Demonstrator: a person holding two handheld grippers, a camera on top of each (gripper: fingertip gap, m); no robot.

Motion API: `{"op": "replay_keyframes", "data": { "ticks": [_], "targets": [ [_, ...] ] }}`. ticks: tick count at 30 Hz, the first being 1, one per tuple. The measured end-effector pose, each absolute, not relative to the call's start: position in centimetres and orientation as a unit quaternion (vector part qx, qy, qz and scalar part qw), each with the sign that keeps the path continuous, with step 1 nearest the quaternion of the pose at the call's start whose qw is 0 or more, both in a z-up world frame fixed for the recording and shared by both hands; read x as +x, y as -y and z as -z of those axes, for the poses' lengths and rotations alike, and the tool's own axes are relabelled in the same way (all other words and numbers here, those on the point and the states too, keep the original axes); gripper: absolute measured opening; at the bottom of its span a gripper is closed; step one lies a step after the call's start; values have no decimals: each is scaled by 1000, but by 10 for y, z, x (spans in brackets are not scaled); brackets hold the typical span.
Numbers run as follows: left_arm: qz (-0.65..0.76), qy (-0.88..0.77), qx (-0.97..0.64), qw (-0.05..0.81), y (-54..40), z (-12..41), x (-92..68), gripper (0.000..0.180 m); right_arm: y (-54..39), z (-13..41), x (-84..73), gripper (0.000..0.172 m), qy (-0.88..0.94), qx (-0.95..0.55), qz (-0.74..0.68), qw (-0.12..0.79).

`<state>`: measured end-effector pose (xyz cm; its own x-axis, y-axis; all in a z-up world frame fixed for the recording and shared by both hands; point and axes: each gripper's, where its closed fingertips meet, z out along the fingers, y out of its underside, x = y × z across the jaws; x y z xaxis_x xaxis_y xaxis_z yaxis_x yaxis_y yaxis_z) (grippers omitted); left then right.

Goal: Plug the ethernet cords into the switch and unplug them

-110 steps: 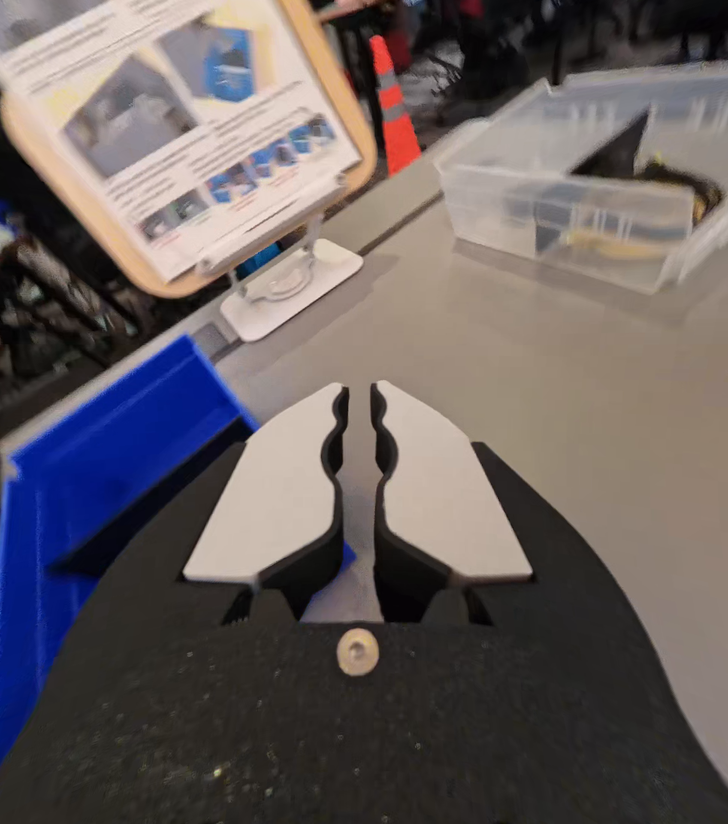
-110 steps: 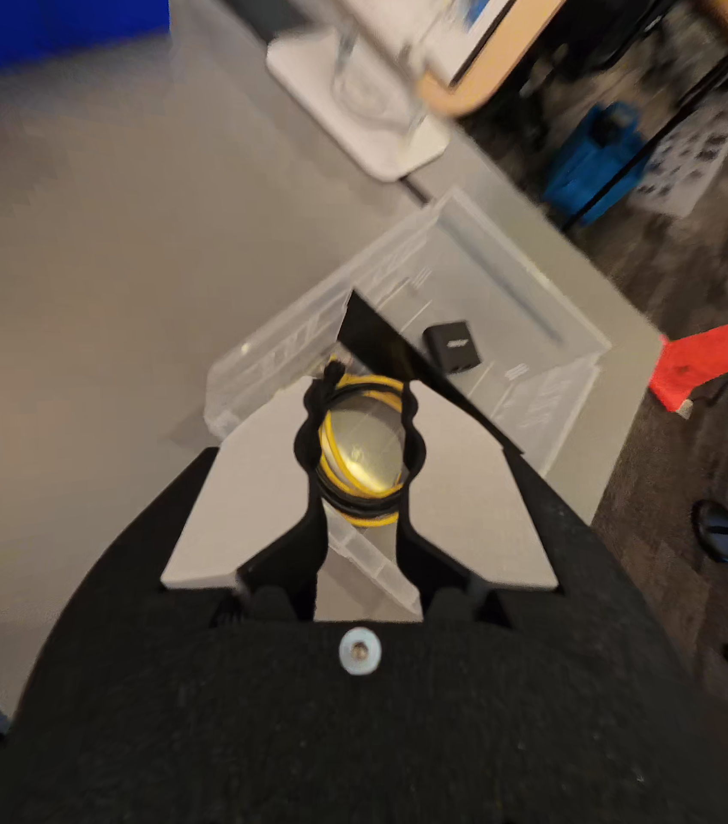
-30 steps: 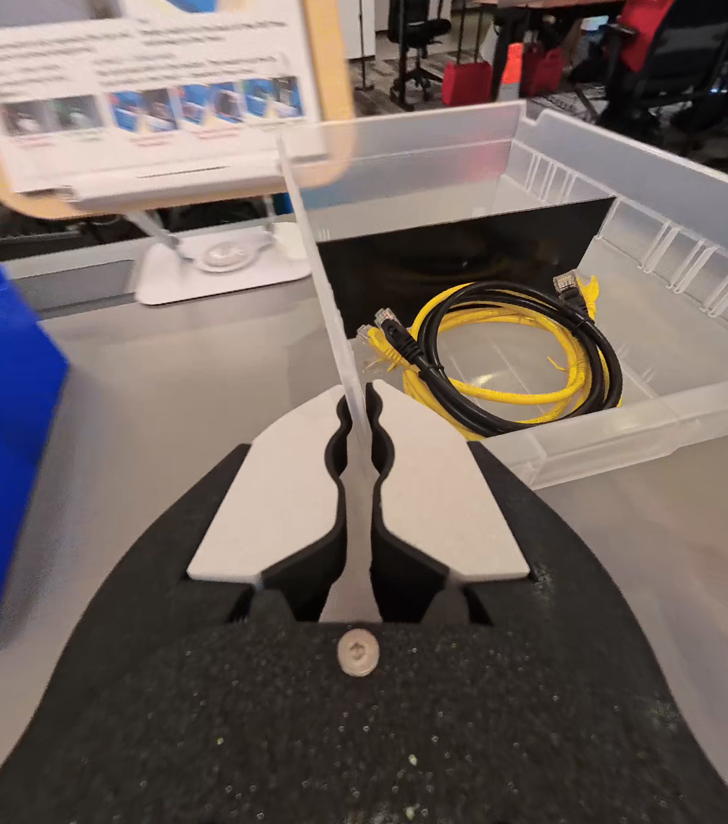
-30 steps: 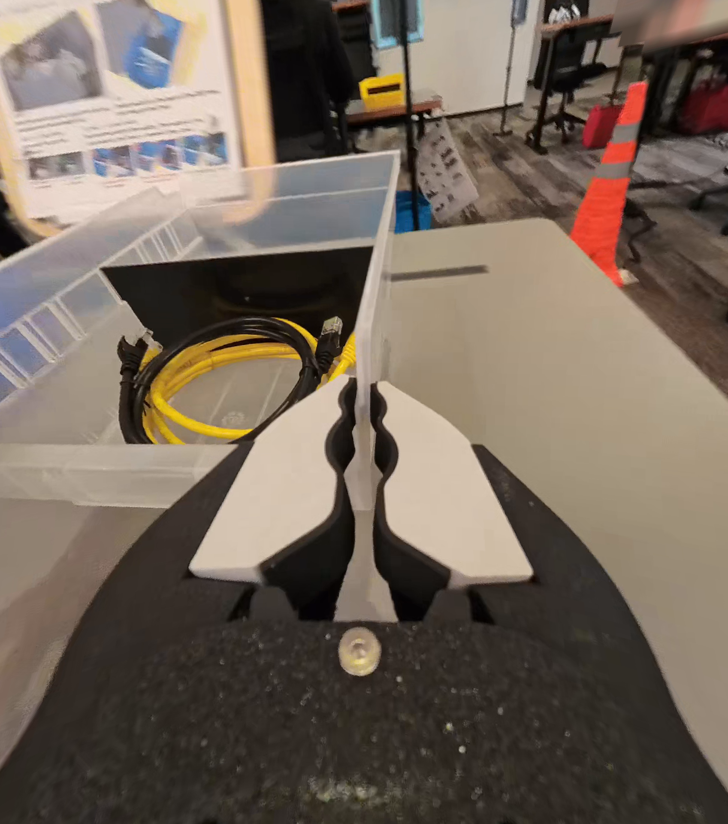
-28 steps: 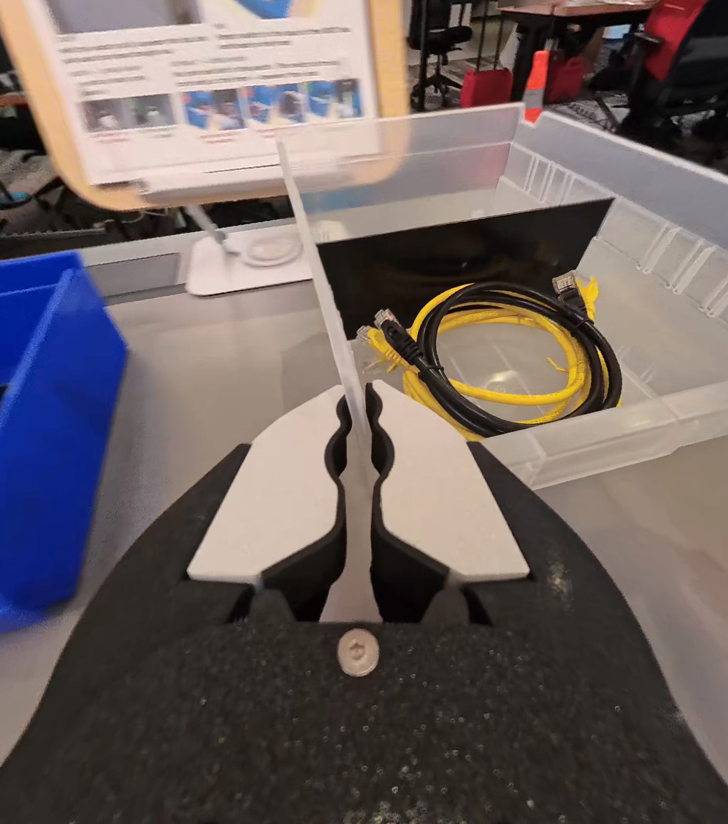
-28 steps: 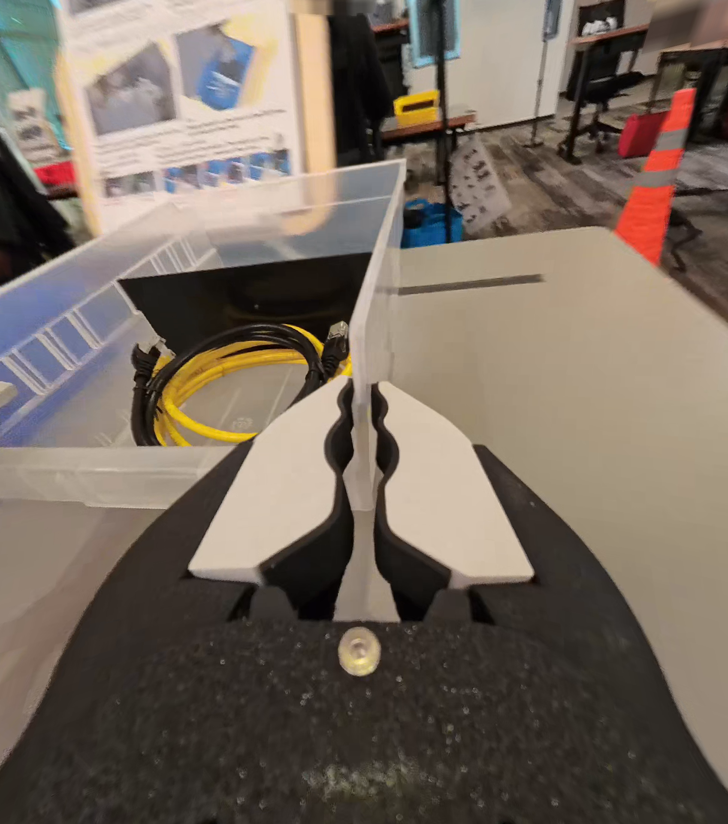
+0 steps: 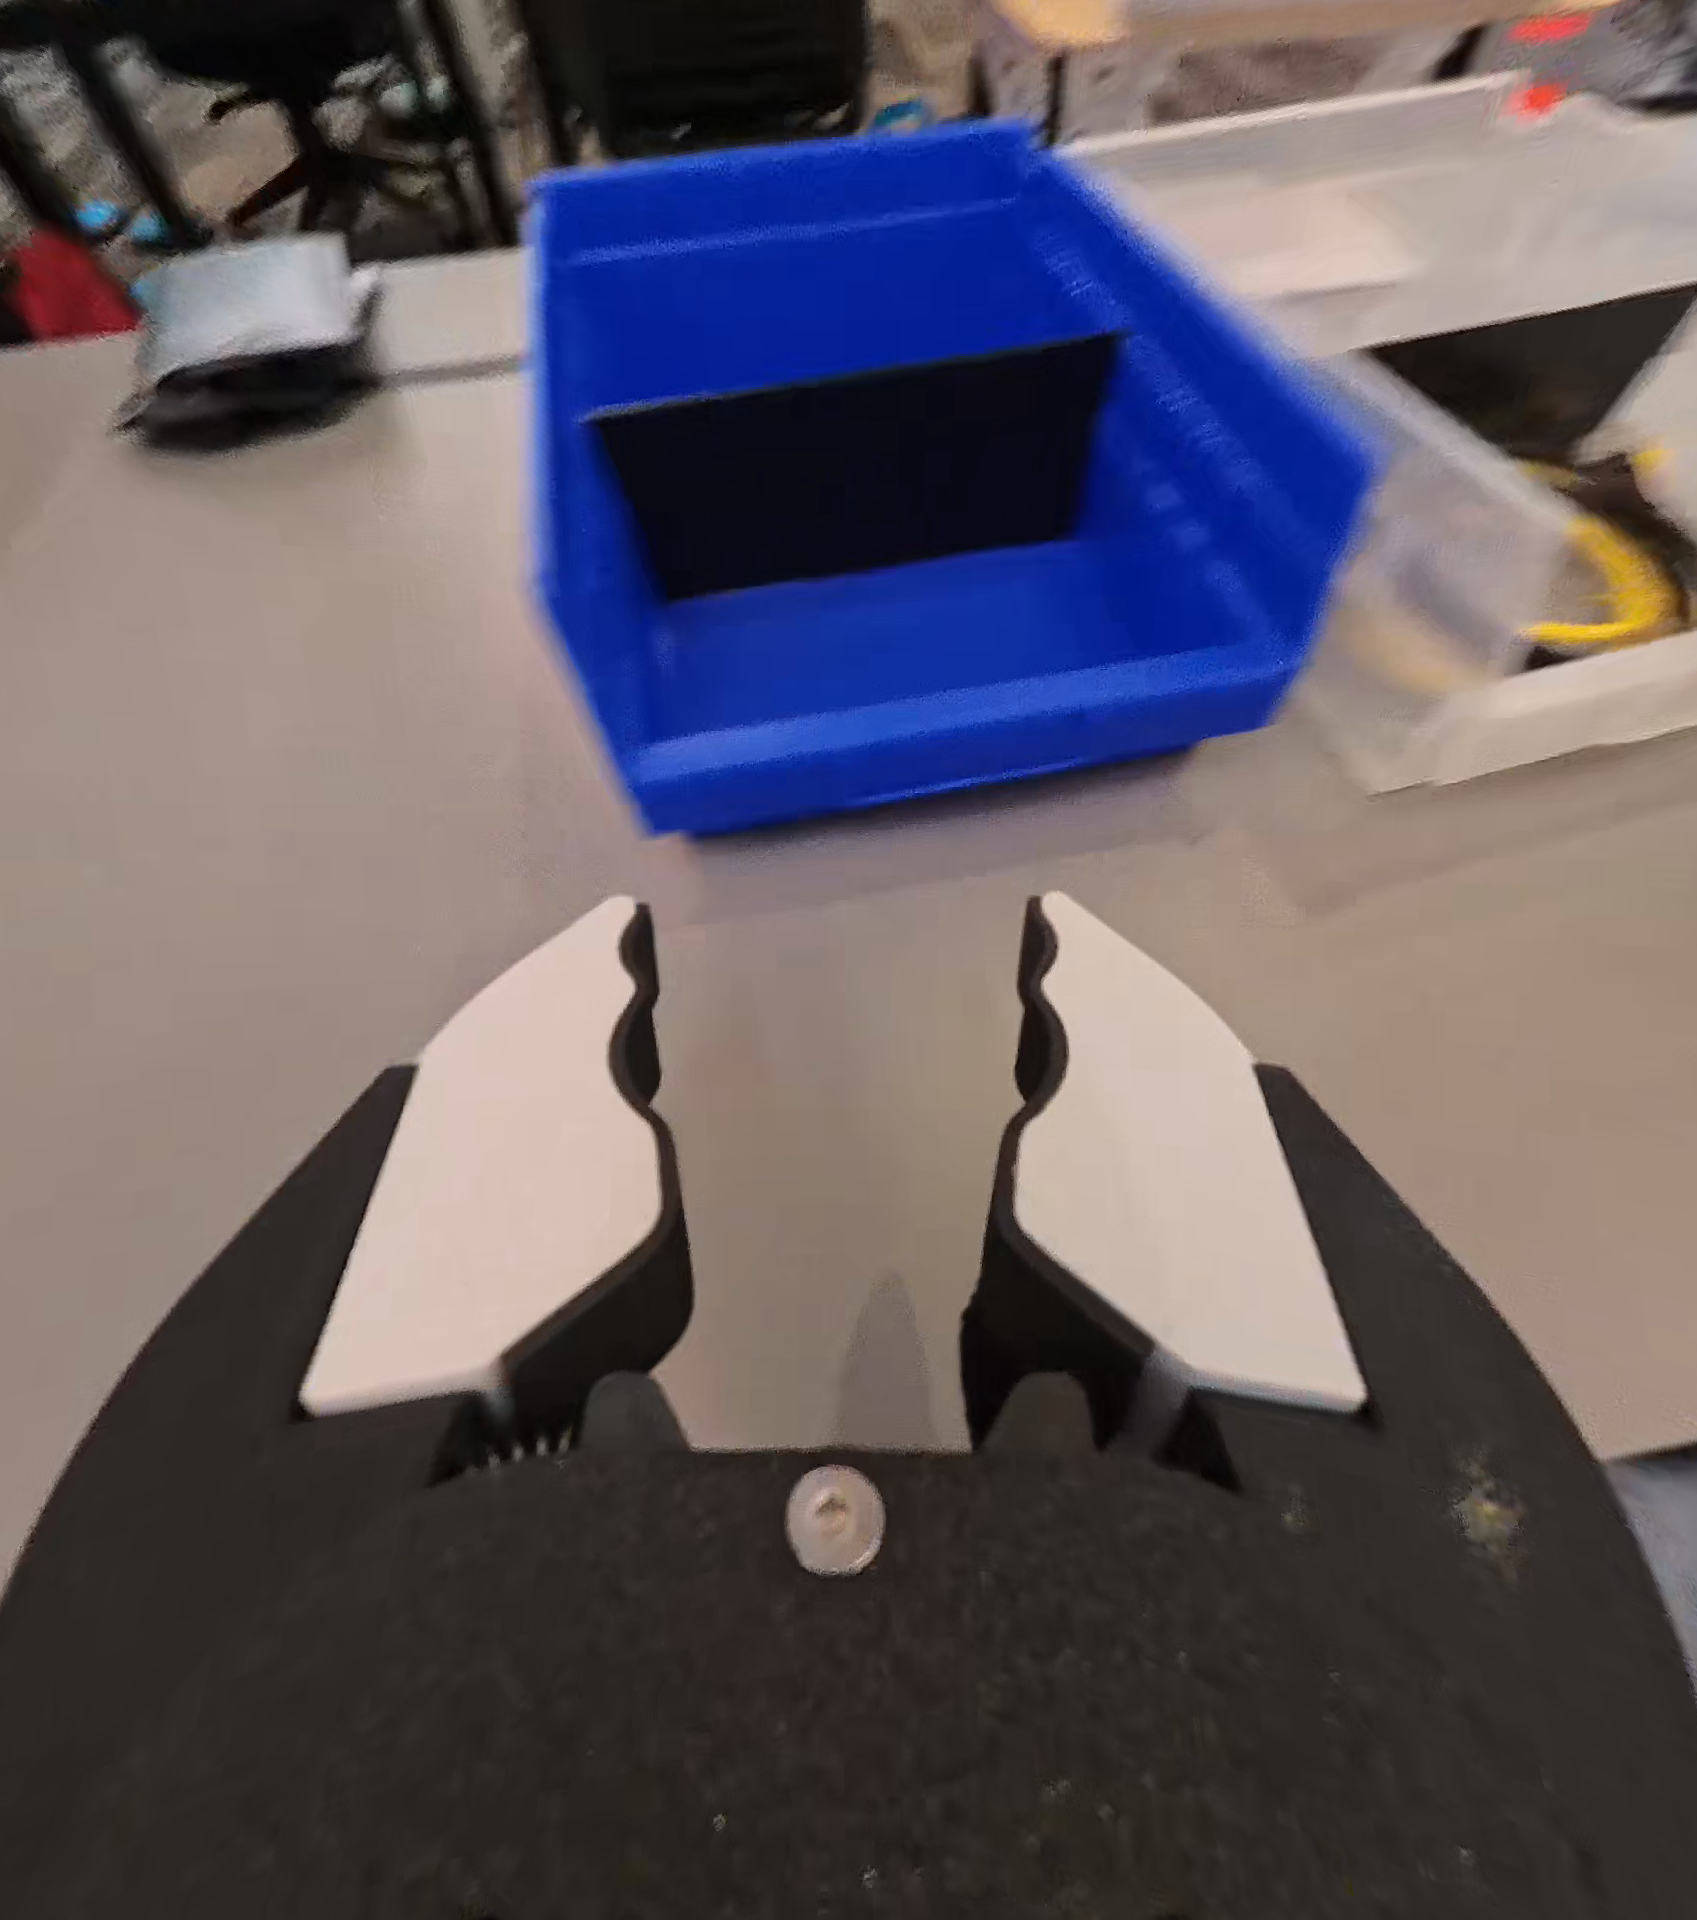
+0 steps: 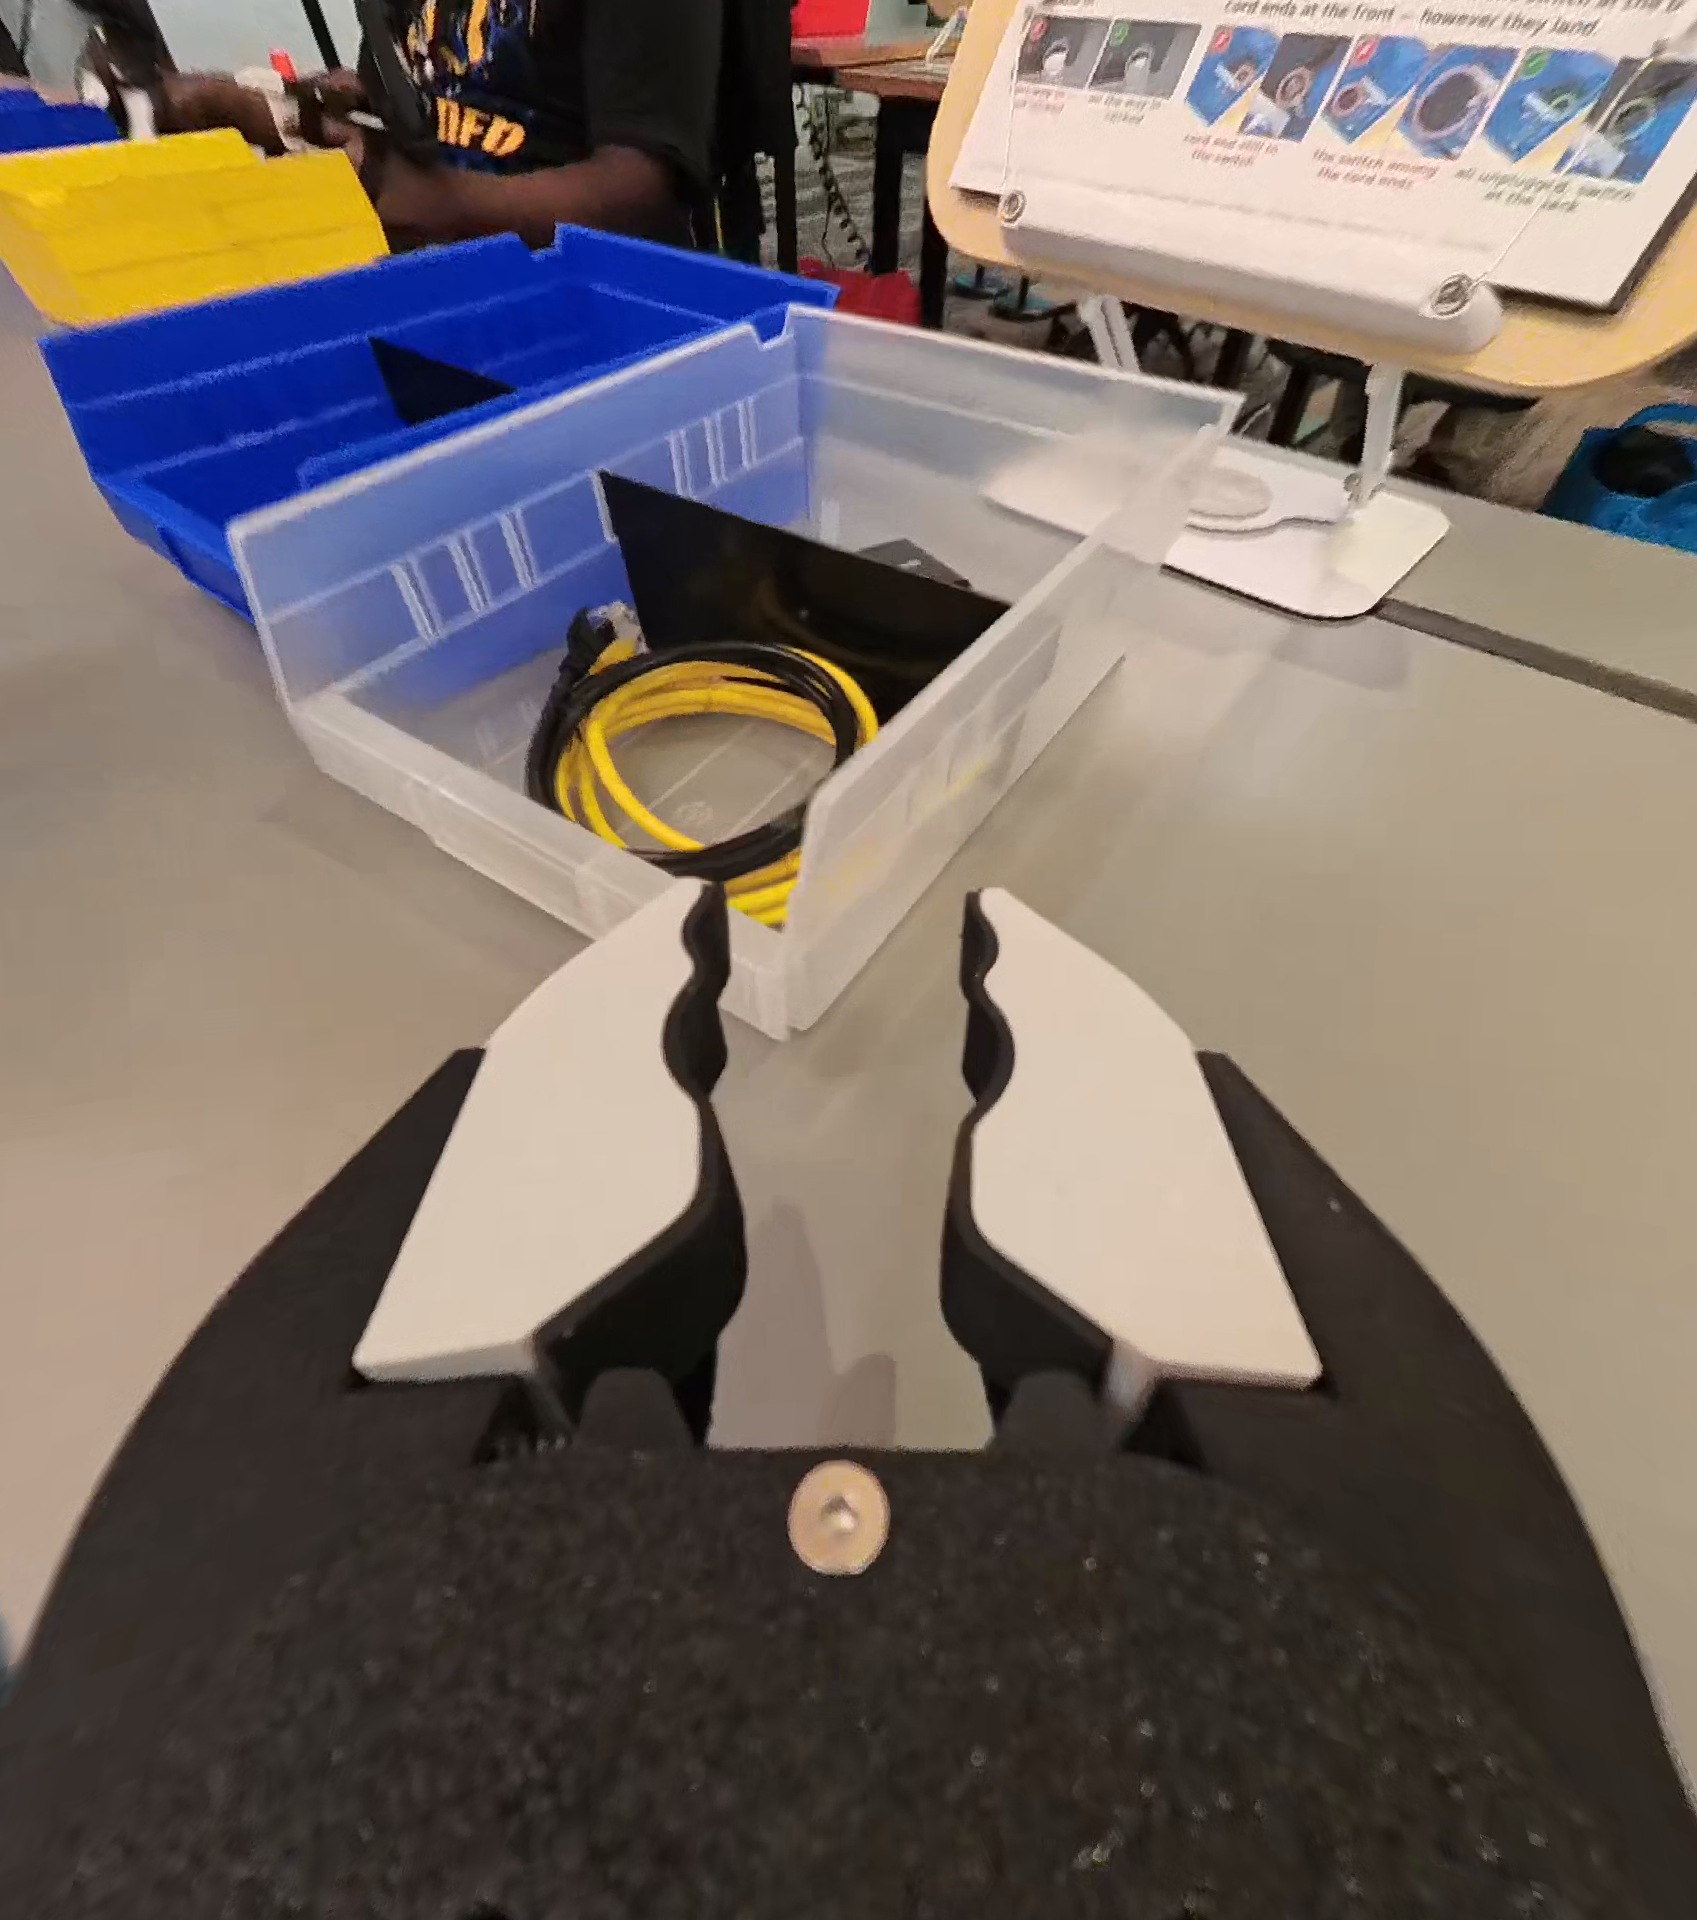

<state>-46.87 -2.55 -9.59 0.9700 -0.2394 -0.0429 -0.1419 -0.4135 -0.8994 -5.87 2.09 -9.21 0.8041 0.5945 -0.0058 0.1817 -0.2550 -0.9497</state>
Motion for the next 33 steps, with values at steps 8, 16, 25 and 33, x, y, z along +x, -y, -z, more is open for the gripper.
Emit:
{"op": "replay_keyframes", "data": {
  "ticks": [8,16,25,33],
  "targets": [
    [85,-37,-845,527,-48,98,-501,48,49,53,-179,44,357,-747,-270,491],
    [73,15,-887,456,-100,129,-505,3,73,110,-242,47,390,-773,-268,422],
    [6,-6,-891,455,18,129,-488,5,40,111,-300,58,324,-784,-229,477],
    [-16,-47,-883,467,106,128,-455,9,41,109,-331,0,296,-777,-162,532]
  ]
}}
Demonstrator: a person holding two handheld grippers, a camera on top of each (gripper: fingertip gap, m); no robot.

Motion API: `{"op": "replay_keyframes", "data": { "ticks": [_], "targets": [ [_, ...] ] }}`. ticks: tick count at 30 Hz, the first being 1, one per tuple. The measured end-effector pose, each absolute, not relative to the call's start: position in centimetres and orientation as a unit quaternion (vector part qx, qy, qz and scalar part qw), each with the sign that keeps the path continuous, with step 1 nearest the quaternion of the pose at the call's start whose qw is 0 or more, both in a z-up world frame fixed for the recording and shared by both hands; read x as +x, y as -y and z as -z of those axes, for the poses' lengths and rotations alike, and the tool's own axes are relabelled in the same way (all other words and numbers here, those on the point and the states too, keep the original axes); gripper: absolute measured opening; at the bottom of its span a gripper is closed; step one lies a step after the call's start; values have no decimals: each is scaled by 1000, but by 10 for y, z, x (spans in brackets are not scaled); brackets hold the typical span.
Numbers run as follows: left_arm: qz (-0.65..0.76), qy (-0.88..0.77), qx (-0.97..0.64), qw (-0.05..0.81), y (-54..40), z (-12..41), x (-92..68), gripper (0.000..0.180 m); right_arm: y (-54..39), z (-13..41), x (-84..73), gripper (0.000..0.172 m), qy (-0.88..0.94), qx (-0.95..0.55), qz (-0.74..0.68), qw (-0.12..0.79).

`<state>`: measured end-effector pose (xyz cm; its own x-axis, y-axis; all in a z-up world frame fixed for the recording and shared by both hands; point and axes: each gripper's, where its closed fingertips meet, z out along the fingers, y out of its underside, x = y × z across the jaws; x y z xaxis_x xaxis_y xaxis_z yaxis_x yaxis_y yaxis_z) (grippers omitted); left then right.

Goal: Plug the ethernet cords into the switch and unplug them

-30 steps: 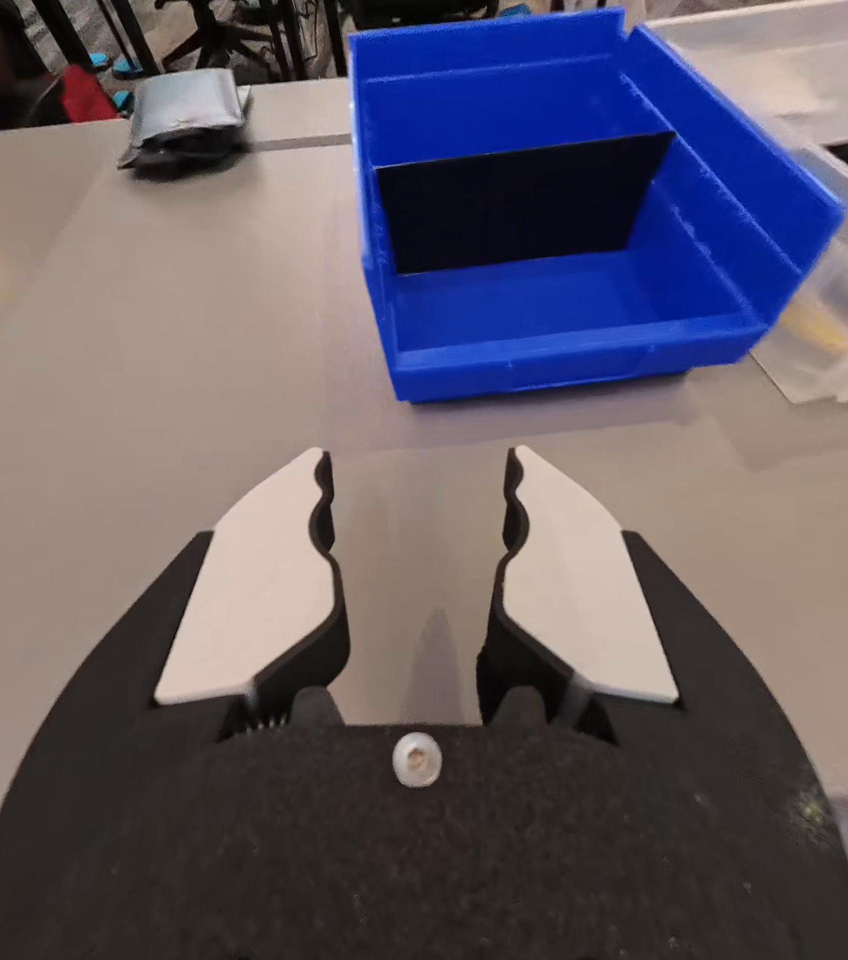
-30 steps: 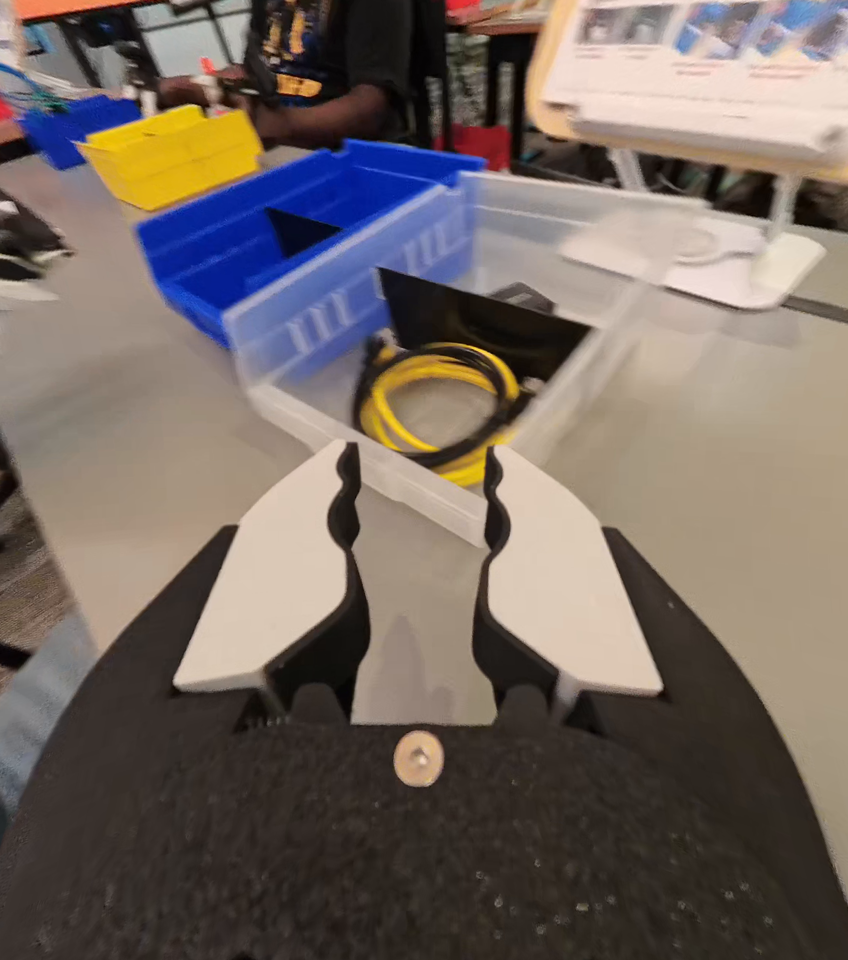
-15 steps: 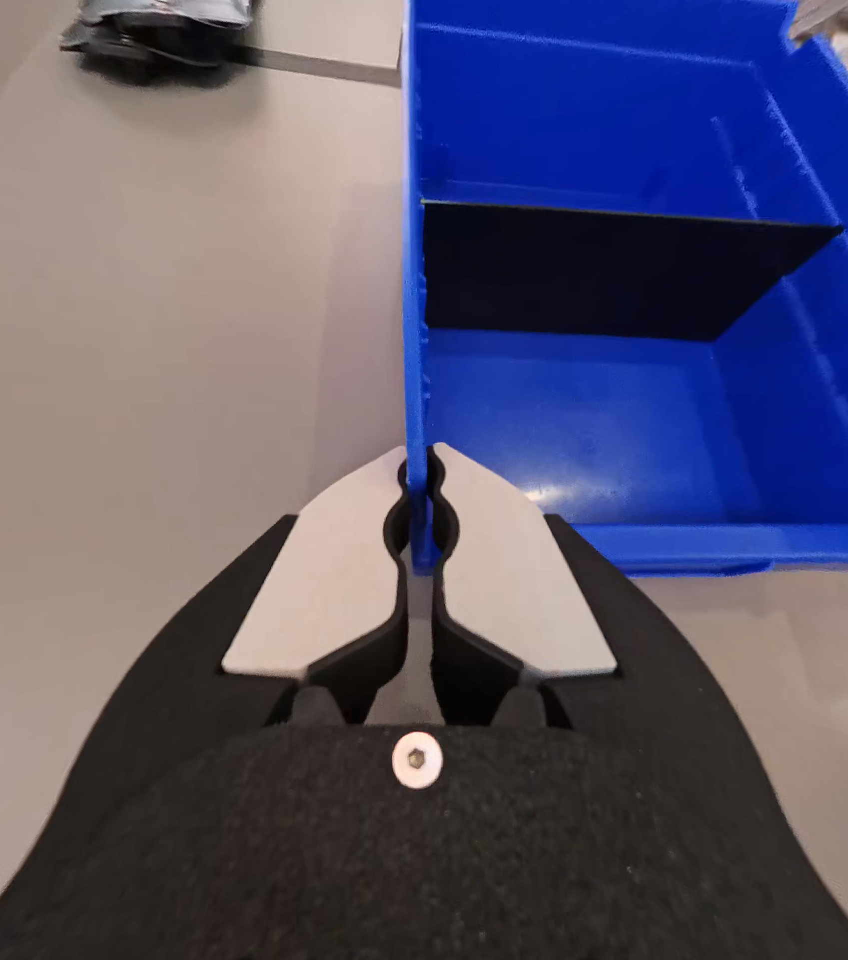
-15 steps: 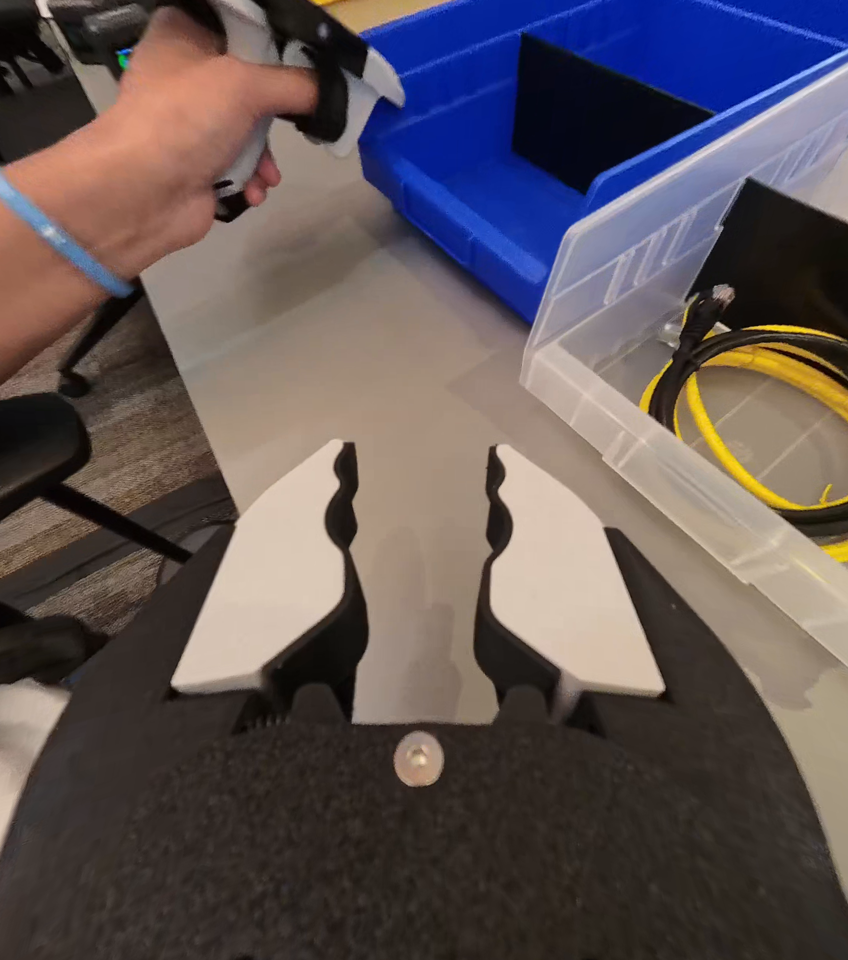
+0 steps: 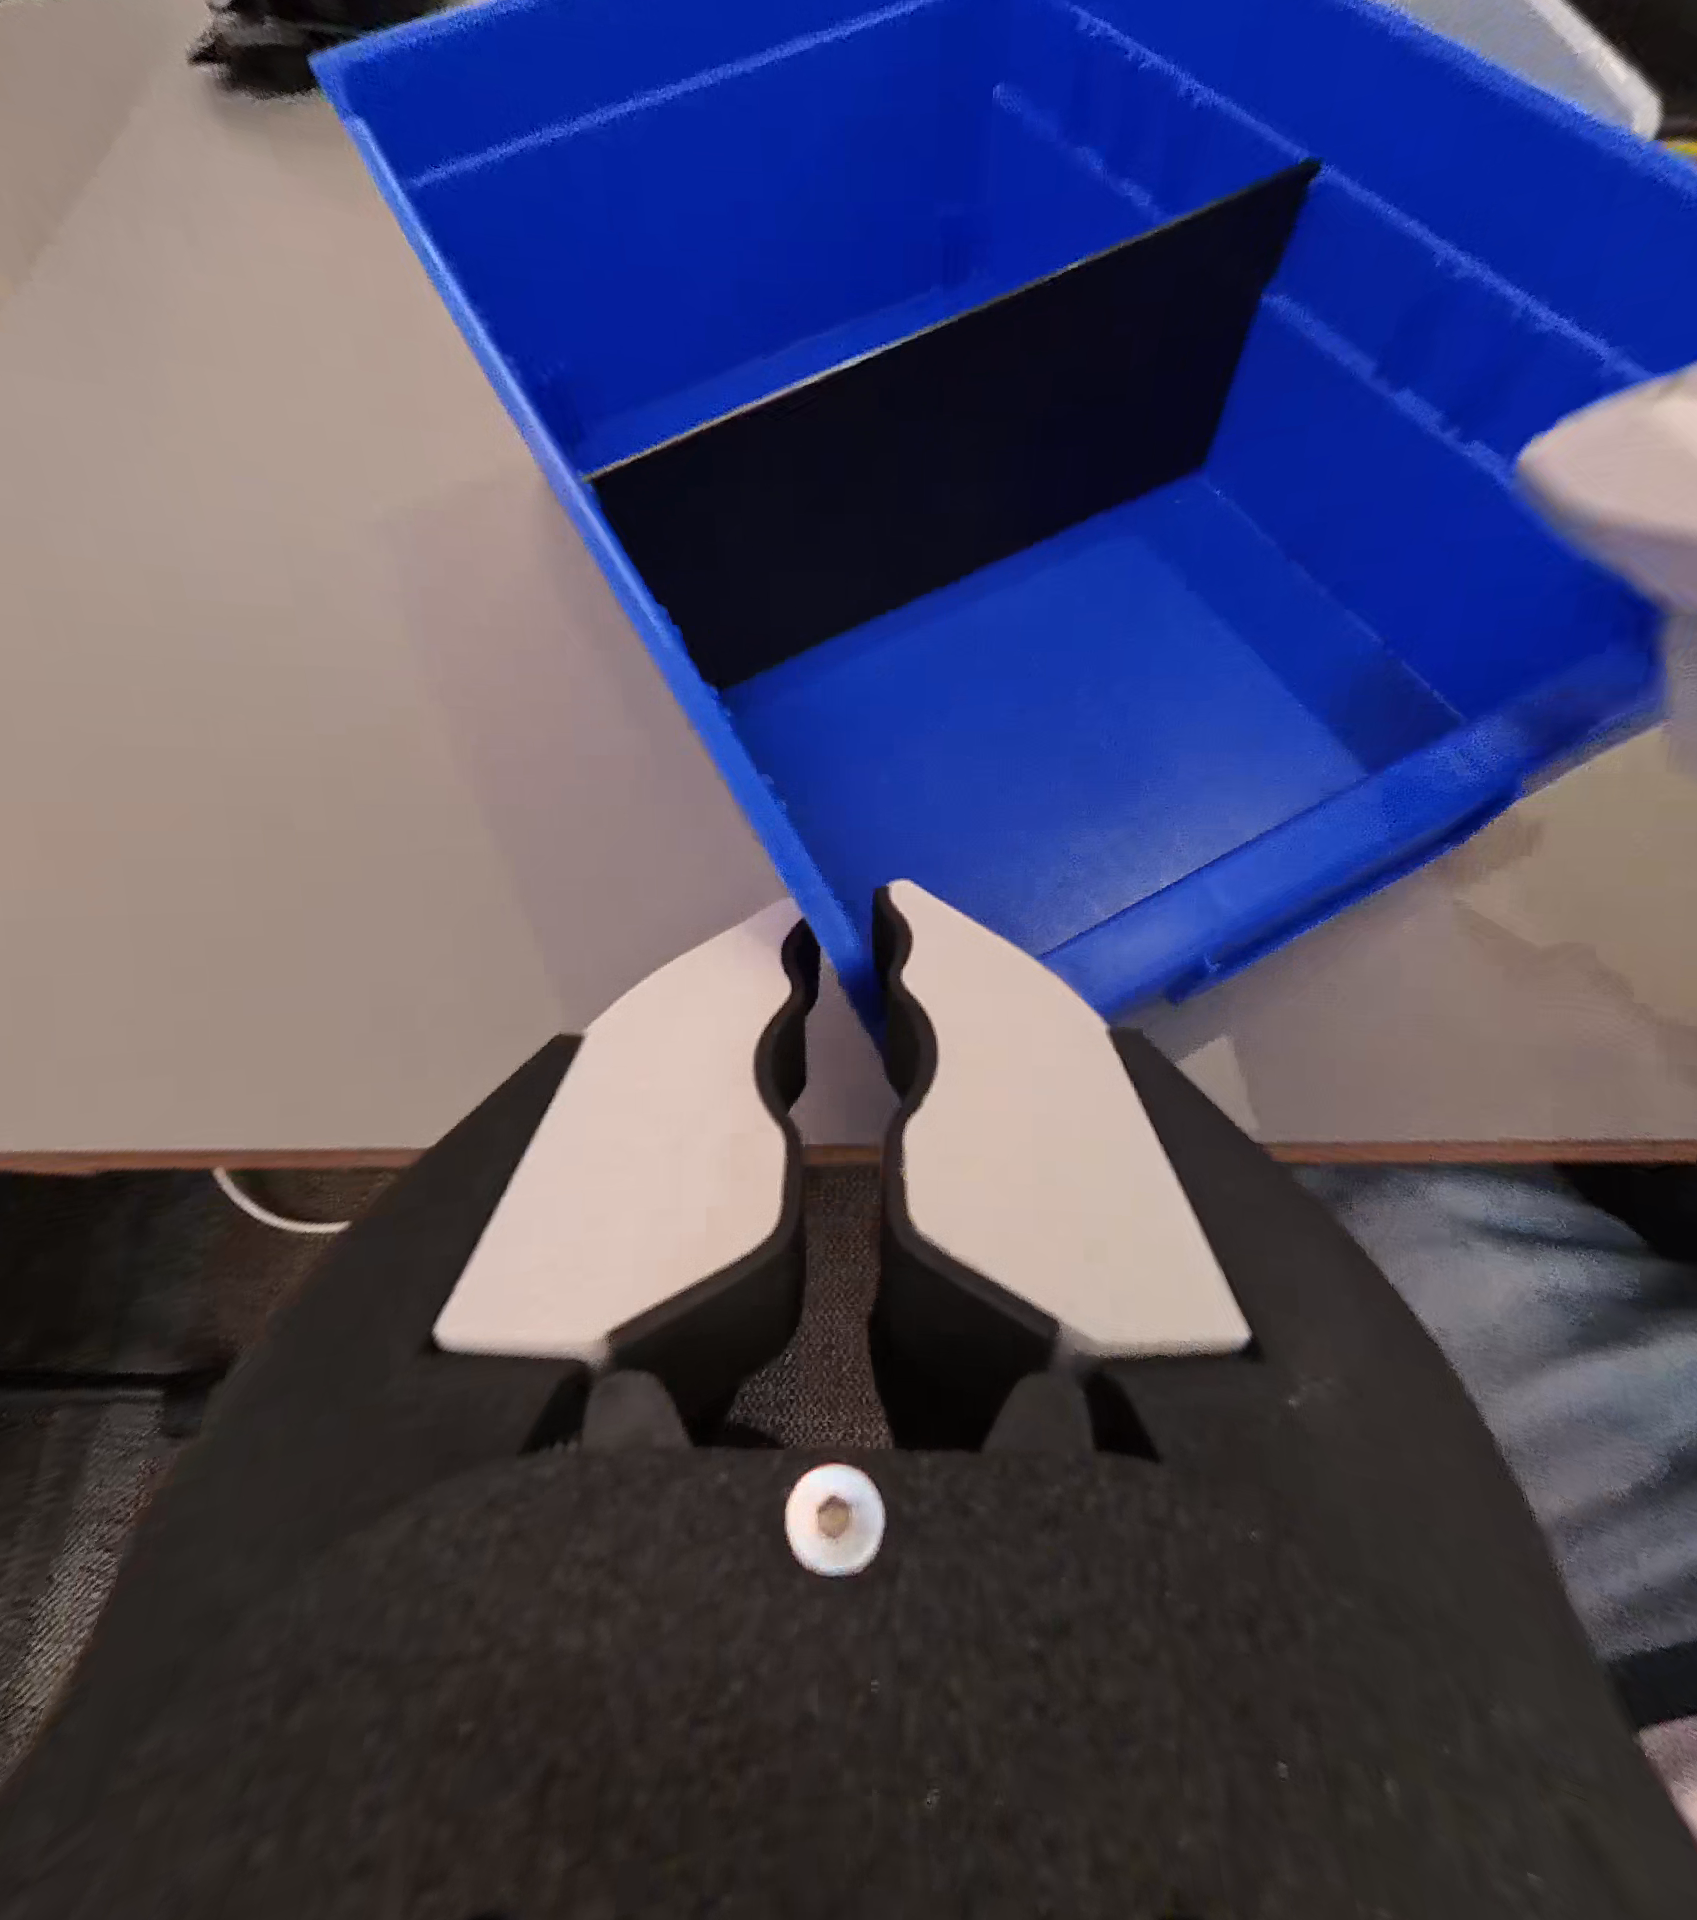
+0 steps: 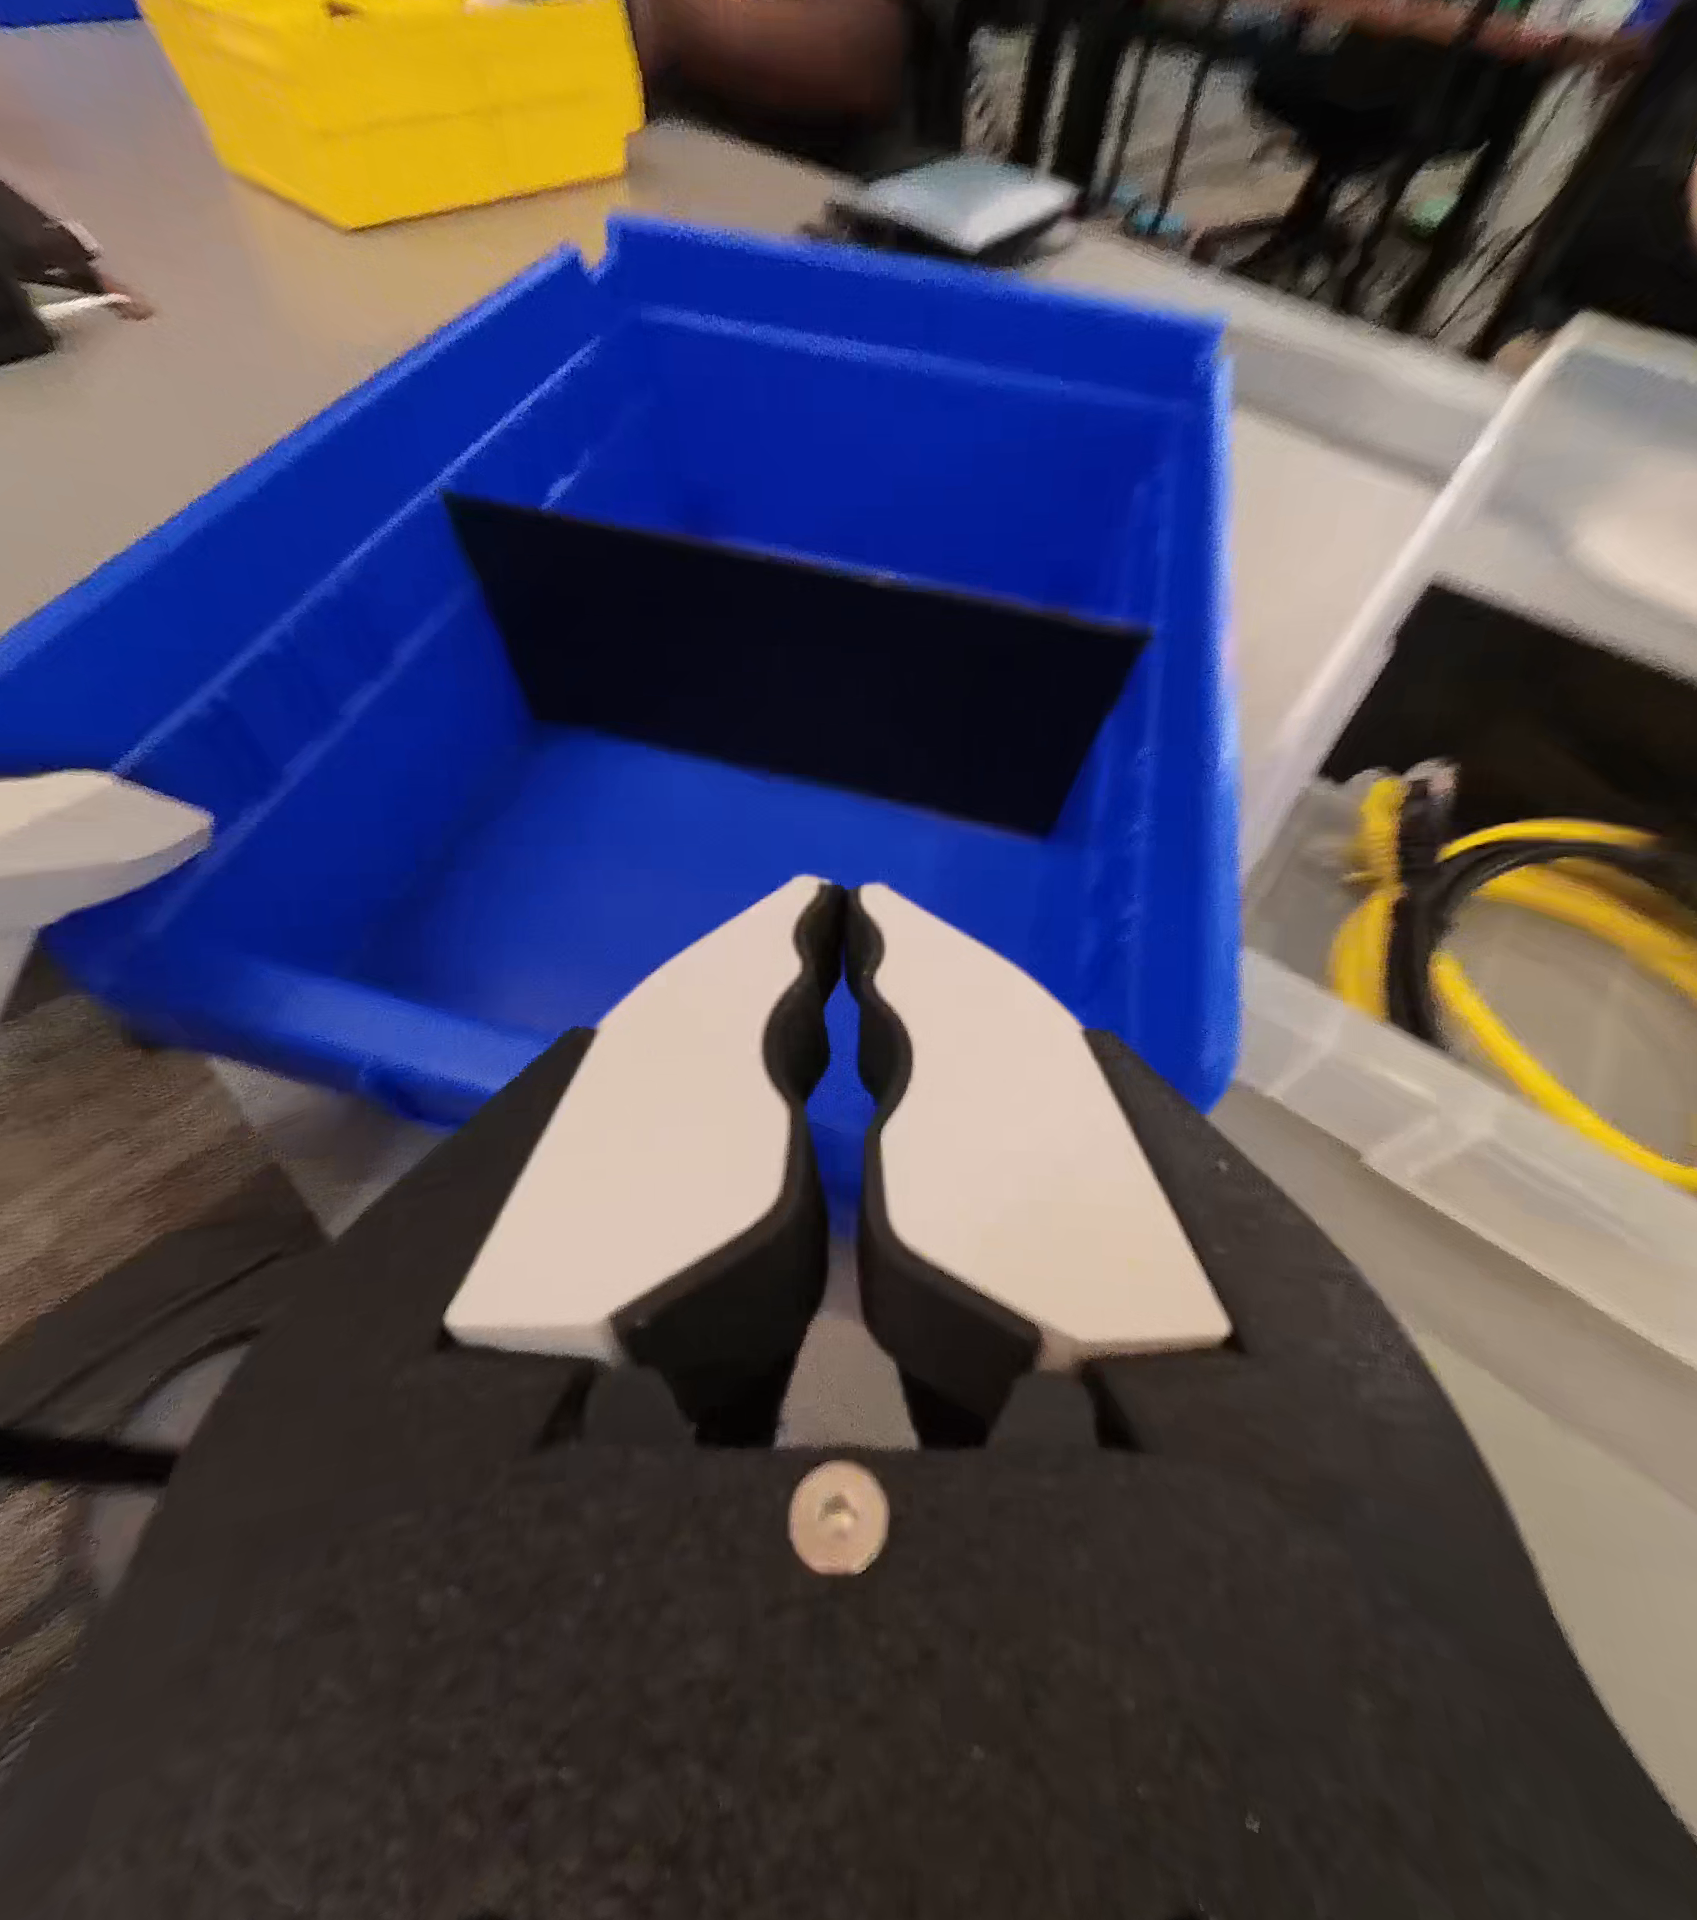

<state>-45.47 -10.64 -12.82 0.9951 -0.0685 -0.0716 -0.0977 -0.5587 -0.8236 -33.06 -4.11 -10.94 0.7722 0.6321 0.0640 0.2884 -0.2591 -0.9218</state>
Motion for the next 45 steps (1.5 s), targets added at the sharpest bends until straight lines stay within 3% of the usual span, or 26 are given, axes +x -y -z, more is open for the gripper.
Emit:
{"op": "replay_keyframes", "data": {
  "ticks": [4,6,8,10,11,12,14,17,24,30,33,38,45],
  "targets": [
    [7,-25,-881,472,111,129,-460,6,47,68,-303,0,315,-712,-93,621],
    [12,-17,-882,470,108,129,-464,6,44,57,-277,28,292,-714,-59,634],
    [16,-11,-882,472,107,129,-463,5,47,44,-260,46,274,-699,-77,656],
    [13,-10,-880,475,108,129,-460,5,47,60,-269,82,267,-721,-156,620],
    [13,-11,-879,476,109,129,-458,5,41,82,-273,86,266,-752,-168,580],
    [13,-14,-878,477,111,129,-456,5,36,109,-276,82,263,-788,-173,529],
    [9,-20,-877,480,114,129,-454,6,42,129,-296,39,232,-811,-284,456],
    [-2,-40,-871,490,117,123,-443,7,29,126,-279,7,228,-828,-173,482],
    [-126,-106,-772,614,107,3,-407,7,20,47,-249,6,197,-806,-208,519],
    [-126,-164,-684,700,91,-115,-314,6,21,-69,-154,5,138,-756,-208,605],
    [-85,-208,-664,713,86,-142,-247,9,23,-104,-85,5,112,-744,-187,631],
    [17,-279,-699,659,38,-95,-111,10,9,-98,63,5,65,-768,-68,633],
    [62,-299,-770,561,-27,47,26,9,-29,37,212,5,4,-858,5,514]
  ]
}}
